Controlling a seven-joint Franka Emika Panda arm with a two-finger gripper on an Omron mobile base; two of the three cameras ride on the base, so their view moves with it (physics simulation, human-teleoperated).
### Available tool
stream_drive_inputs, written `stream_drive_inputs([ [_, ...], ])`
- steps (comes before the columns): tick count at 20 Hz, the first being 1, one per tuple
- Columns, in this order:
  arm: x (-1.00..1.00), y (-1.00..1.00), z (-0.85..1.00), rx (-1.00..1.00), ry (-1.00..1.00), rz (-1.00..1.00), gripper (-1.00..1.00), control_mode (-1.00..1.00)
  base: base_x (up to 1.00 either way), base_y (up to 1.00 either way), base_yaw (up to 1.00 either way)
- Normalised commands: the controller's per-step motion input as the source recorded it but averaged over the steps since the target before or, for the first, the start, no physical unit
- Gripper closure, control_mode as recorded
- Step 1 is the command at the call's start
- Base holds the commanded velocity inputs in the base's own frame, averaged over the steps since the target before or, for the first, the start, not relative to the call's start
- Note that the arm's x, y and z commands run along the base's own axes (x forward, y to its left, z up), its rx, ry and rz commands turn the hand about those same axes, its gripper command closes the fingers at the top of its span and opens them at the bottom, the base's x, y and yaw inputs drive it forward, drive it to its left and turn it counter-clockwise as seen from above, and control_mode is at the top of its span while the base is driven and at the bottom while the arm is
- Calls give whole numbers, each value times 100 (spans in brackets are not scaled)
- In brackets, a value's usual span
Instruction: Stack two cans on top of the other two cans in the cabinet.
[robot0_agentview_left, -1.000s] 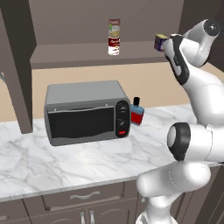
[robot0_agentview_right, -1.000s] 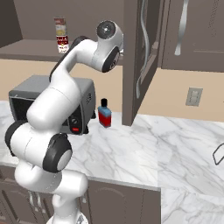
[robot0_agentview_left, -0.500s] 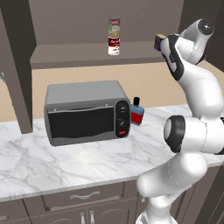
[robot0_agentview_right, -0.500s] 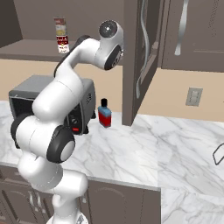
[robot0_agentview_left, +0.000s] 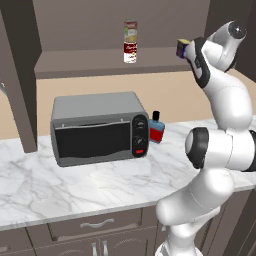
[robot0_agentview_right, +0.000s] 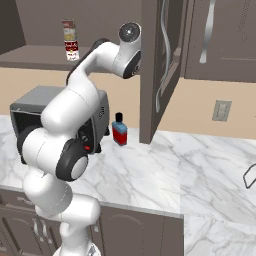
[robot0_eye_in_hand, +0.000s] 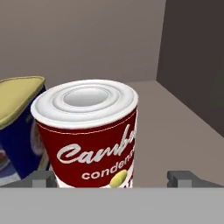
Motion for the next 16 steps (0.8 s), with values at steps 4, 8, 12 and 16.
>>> stream_drive_inputs([
  [4,5,-6,0,0,0,0,-100,-100,0,0,0],
  [8,6,0,0,0,0,0,-100,-100,0,0,0],
  [12,8,0,-2,0,0,0,-100,-100,0,0,0],
  [16,12,0,-2,0,0,0,-100,-100,0,0,0],
])
